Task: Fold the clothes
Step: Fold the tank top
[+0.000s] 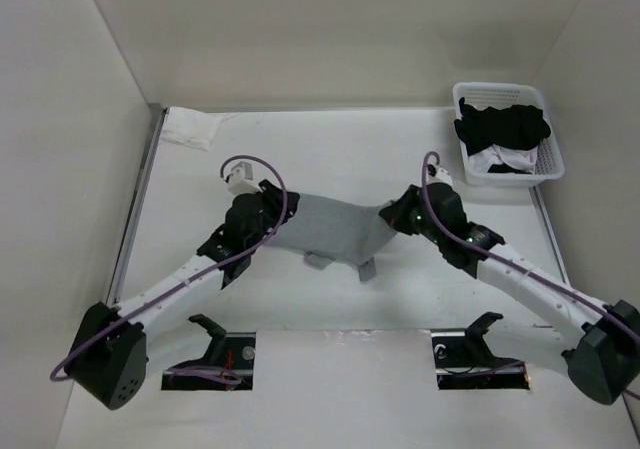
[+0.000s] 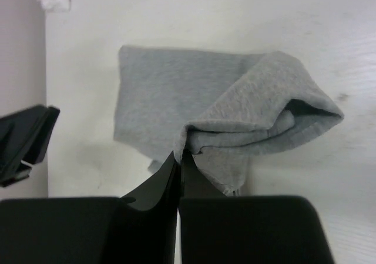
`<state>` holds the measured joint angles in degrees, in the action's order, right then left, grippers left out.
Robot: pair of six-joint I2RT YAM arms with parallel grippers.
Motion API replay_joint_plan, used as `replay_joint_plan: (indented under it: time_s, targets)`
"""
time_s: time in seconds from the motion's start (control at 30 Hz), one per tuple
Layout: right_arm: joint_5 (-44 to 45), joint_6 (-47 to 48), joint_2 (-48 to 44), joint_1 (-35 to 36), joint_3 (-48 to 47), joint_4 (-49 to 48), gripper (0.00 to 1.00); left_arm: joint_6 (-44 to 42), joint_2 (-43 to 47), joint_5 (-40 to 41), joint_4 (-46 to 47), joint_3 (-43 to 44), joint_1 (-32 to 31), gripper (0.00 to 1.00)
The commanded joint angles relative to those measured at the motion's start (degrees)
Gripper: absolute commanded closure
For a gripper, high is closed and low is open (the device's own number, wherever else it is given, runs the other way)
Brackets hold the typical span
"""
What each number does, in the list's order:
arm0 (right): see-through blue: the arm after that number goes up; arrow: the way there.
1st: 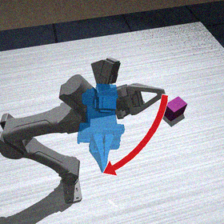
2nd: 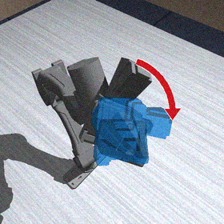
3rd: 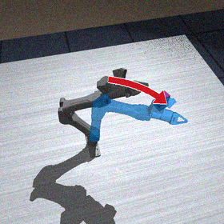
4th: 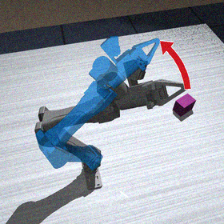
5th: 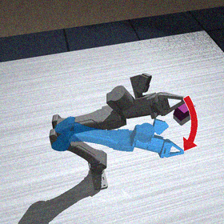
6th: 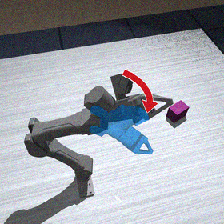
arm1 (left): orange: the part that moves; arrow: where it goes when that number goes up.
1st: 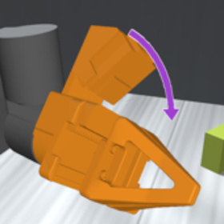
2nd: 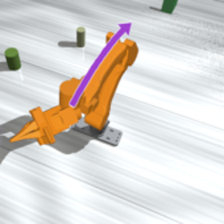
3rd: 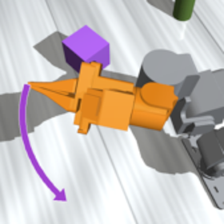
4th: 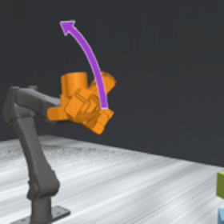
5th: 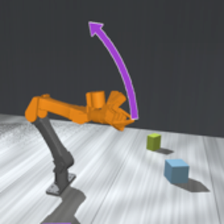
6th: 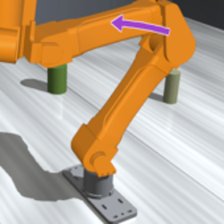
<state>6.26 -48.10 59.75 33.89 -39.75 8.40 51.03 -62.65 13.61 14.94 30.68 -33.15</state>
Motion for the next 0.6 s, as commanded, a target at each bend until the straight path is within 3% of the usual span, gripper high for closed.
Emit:
replay_joint_plan:
  time_s: [0.0, 0.3, 0.37, 0.43, 0.5, 0.57]
  targets:
    - [3.6, 1.3, 7.6, 6.7, -10.3, 2.1, 1.0, -1.5, 7.3, -1.1, -3.3, -0.6, 4.5, 0.69]
    - [2.4, 2.9, 42.3, 19.0, -41.8, 4.5, 0.97, -1.1, 18.6, -7.2, -10.0, -3.2, 17.5, 0.69]
    - [1.8, 2.3, 49.6, 20.3, -48.8, 5.9, 0.89, -0.7, 19.8, -8.6, -10.7, -3.7, 19.6, 0.68]
    - [1.7, 0.8, 54.6, 21.4, -53.4, 6.6, 0.73, -0.1, 20.9, -9.3, -11.3, -4.1, 21.1, 0.66]
    - [1.9, 0.3, 55.5, 22.2, -54.6, 5.9, 0.6, 0.0, 21.4, -9.5, -11.9, -4.4, 21.9, 0.65]
    - [1.9, 0.9, 53.0, 22.4, -53.1, 4.5, 0.57, -0.1, 21.1, -9.6, -12.1, -4.4, 21.7, 0.64]
